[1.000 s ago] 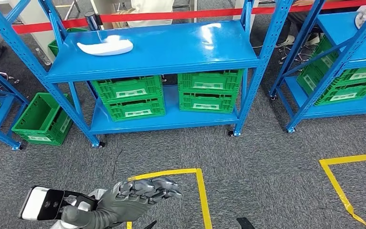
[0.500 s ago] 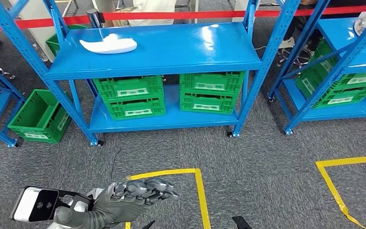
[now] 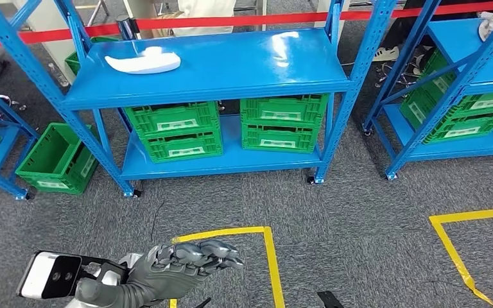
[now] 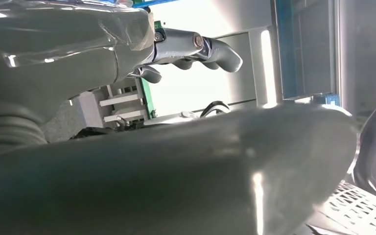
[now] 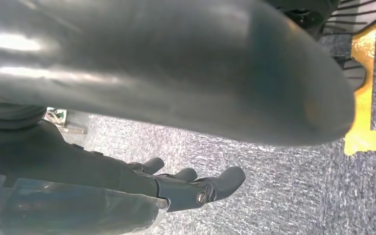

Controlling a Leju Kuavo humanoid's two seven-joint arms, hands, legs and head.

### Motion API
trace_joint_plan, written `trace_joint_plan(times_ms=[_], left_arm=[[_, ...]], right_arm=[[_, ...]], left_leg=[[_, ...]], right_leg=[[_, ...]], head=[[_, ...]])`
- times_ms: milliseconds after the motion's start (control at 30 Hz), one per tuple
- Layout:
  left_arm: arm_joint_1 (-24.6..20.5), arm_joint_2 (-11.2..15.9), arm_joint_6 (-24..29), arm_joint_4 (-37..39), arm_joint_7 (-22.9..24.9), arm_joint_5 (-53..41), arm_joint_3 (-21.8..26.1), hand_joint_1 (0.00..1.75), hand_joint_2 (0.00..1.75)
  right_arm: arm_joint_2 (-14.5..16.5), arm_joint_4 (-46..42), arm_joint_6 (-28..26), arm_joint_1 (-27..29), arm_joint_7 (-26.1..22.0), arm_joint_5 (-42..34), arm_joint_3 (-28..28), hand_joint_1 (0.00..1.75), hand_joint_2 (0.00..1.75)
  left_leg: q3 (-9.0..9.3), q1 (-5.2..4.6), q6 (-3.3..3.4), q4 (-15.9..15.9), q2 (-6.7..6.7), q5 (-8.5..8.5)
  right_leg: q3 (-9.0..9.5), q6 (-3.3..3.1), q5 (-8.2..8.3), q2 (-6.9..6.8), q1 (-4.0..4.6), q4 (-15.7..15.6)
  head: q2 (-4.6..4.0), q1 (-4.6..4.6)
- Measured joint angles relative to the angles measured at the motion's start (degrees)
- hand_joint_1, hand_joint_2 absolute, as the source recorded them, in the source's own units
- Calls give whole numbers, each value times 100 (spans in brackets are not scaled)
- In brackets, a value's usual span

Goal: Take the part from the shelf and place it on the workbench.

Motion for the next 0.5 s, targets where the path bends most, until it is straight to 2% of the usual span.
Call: trace_joint_plan(times_ms=[67, 100, 133, 167, 233, 300, 367, 433, 500], left_arm=[[-2, 6, 1, 0, -28, 35, -2, 0, 0], [-1, 9, 1, 0, -43, 59, -3, 0, 0], [-1, 11, 1, 0, -55, 80, -4, 0, 0], [-2, 14, 0, -1, -64, 99, -4, 0, 0], [-7, 15, -2, -16, -73, 122, -3, 0, 0], [-24, 15, -4, -44, -81, 143, -1, 0, 0], [-39, 21, -11, -69, -90, 163, 1, 0, 0], [-51, 28, -36, -108, -104, 179, 1, 0, 0], [-76, 27, -62, -142, -120, 191, -2, 0, 0]], right_arm=[[-4, 3, 12, 5, 3, -9, 10, 0, 0], [-4, 6, 15, 9, 5, -17, 16, 0, 0], [-4, 9, 16, 14, 6, -28, 22, 0, 0], [-3, 12, 16, 18, 6, -39, 25, 0, 0], [3, 14, 16, 19, 6, -50, 28, 0, 0], [16, 15, 18, 16, 5, -52, 32, 0, 0], [29, 19, 27, 16, 5, -50, 43, 0, 0], [36, 20, 62, 15, 7, -28, 74, 0, 0], [38, 20, 100, 9, 5, 10, 115, 0, 0]], left_leg=[[-362, 34, -69, 779, 1, -376], [-526, 48, -86, 1123, 2, -493], [-607, 56, -88, 1285, 2, -505], [-571, 59, -75, 1208, 2, -405], [-196, 45, 9, 438, 0, -8], [141, 4, 106, -250, 7, 212], [196, -38, 158, -400, 15, 207], [252, -34, 206, -491, 11, 263], [328, -6, 262, -613, 2, 348]], right_leg=[[-7, -25, 1, 0, 12, 3], [-12, -30, 2, 0, 20, 4], [-12, -30, 1, 1, 29, 5], [-7, -30, 1, 5, 37, 4], [11, -28, 1, 22, 47, 1], [3, -15, 7, 33, 67, -3], [-13, 26, 21, 28, 72, -17], [-18, 77, 23, 16, 72, -20], [-154, 71, -127, 6, 84, 262]], head=[[0, -14], [0, -14], [0, -15], [0, -15], [0, -14], [0, -6], [0, -2], [0, -1], [0, 11]])
